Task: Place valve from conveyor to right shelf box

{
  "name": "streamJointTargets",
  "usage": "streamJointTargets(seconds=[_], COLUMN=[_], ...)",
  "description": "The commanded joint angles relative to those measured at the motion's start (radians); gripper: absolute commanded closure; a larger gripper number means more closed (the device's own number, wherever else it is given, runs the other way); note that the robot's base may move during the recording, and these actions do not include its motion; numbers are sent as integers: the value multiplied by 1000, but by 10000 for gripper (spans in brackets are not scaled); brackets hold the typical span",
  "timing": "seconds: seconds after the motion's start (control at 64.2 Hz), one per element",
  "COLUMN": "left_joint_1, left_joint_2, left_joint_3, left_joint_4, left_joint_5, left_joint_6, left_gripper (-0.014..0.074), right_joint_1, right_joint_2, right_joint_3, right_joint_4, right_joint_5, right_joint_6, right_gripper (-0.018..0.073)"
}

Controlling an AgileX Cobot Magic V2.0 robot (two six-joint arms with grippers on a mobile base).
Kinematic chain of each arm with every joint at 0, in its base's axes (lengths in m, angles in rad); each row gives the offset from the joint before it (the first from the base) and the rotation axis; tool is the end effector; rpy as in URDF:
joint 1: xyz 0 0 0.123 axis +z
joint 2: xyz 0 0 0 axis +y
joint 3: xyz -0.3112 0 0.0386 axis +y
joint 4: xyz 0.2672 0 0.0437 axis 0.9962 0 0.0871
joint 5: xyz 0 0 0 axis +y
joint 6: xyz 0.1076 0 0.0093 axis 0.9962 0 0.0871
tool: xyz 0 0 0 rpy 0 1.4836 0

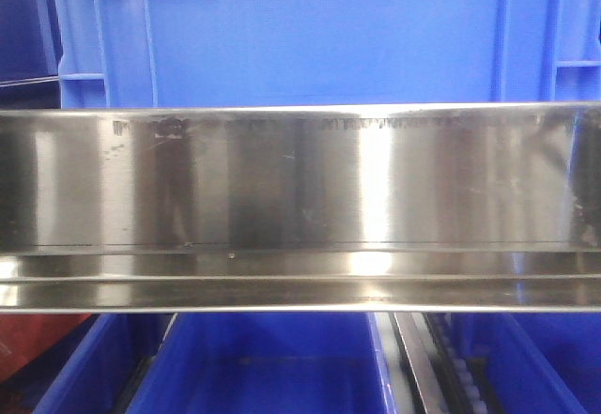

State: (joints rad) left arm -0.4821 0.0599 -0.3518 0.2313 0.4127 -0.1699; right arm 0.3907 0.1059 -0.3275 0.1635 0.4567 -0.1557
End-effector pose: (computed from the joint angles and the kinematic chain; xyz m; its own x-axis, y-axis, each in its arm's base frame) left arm 0.0423 -0.0109 0.2962 -0.0049 0.0504 -0.9987 0.3808 0.9236 0.0447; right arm 0.0454 0.0271 0.2802 -0.1275 -0.0619 -0.9899 -0.4467 0.8947 0.0016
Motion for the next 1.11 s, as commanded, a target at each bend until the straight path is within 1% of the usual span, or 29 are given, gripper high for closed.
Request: streamJointTargets(seconds=[0.0, 0.171, 0.857, 0.888, 0.935, 0.982, 1.059, 1.091], left_joint_1=[1, 1, 1, 2, 17, 50, 133, 179], left_joint_2=[-19, -21, -21, -23, -23, -24, -25, -25], left_joint_3=[19, 19, 26, 31, 35, 43, 73, 90], left_joint_4=[-6, -20, -20, -29, -46, -62, -115, -131], left_joint_5=[-51, -47, -46, -46, -42, -44, -73, -99], left_joint_6=[-6, -6, -6, -6, -6, 7, 67, 93], left_gripper=[708, 708, 708, 708, 708, 708, 708, 708], right_joint_1=[1, 1, 1, 1, 1, 1, 1, 1], right_joint_2=[-11, -11, -11, -11, -11, -11, -11, -11], right_joint_3=[4, 4, 4, 4, 4, 4, 4, 4], right_joint_4=[-9, -9, -9, -9, -9, -9, -9, -9], right_joint_5=[-78, -83, -83, -83, -83, -83, -83, -83], right_joint_6=[-4, -4, -4, -4, -4, -4, -4, -4], right_gripper=[722, 722, 722, 722, 722, 722, 722, 722])
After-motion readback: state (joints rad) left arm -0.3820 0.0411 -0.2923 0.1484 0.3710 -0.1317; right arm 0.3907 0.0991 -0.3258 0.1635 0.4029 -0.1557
